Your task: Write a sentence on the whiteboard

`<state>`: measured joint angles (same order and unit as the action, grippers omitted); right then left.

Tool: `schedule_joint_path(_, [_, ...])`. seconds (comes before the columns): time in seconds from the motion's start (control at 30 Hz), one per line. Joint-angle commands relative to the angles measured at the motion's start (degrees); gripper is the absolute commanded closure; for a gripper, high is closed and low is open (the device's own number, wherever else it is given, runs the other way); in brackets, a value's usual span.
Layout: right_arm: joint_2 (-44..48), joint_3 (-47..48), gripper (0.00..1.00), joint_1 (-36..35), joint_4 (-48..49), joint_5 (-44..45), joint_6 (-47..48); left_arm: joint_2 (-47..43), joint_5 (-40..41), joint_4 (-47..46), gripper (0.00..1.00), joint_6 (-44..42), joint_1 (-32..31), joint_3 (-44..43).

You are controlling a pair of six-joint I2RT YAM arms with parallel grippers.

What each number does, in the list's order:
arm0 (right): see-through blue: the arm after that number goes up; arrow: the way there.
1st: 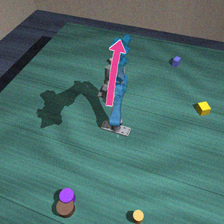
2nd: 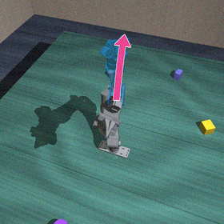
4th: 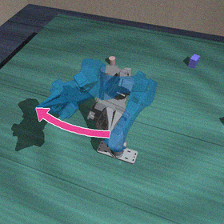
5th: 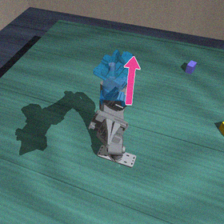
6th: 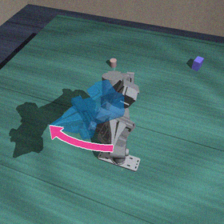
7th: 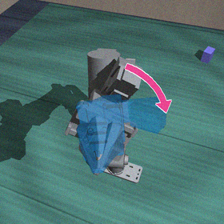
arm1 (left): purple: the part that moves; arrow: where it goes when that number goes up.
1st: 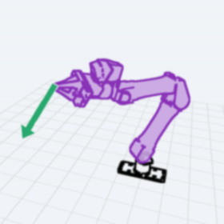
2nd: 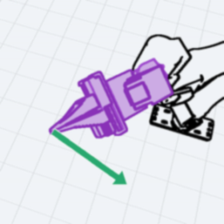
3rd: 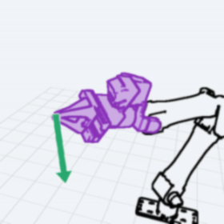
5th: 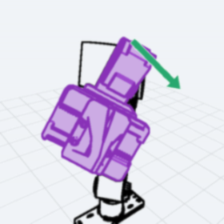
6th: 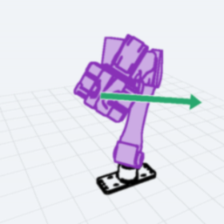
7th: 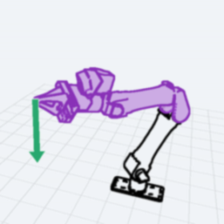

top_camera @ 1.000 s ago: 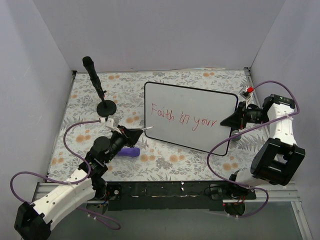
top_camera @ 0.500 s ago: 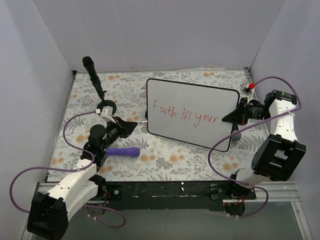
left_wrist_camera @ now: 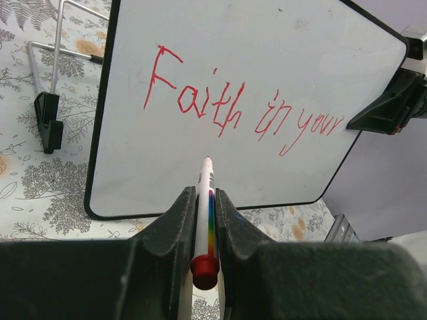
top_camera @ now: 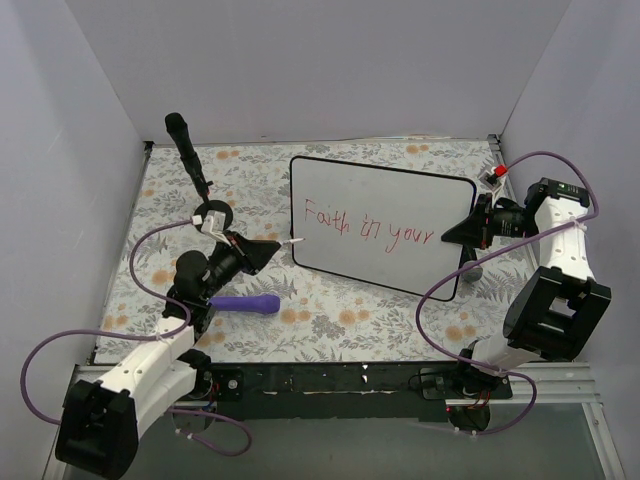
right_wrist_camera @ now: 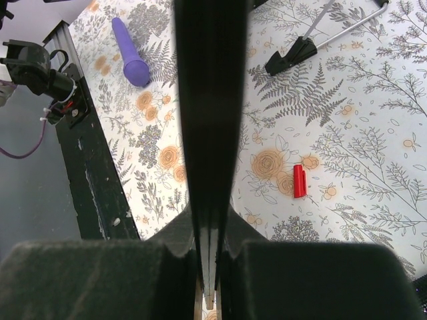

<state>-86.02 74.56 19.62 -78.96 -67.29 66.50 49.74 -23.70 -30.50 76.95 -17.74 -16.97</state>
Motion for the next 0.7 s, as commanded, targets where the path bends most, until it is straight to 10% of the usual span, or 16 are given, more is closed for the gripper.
schedule_joint_path(0.0, [0.06, 2.25, 0.99, -0.37, 4.16, 4.45, 3.29, -3.76, -0.38, -1.49, 1.0, -0.31, 0.25, 2.29])
schedule_joint_path(0.67, [0.85, 0.23, 0.99, -1.42, 4.34, 3.13, 3.46, -6.93, 1.82, -7.73, 1.0, 3.21, 0.25, 7.57])
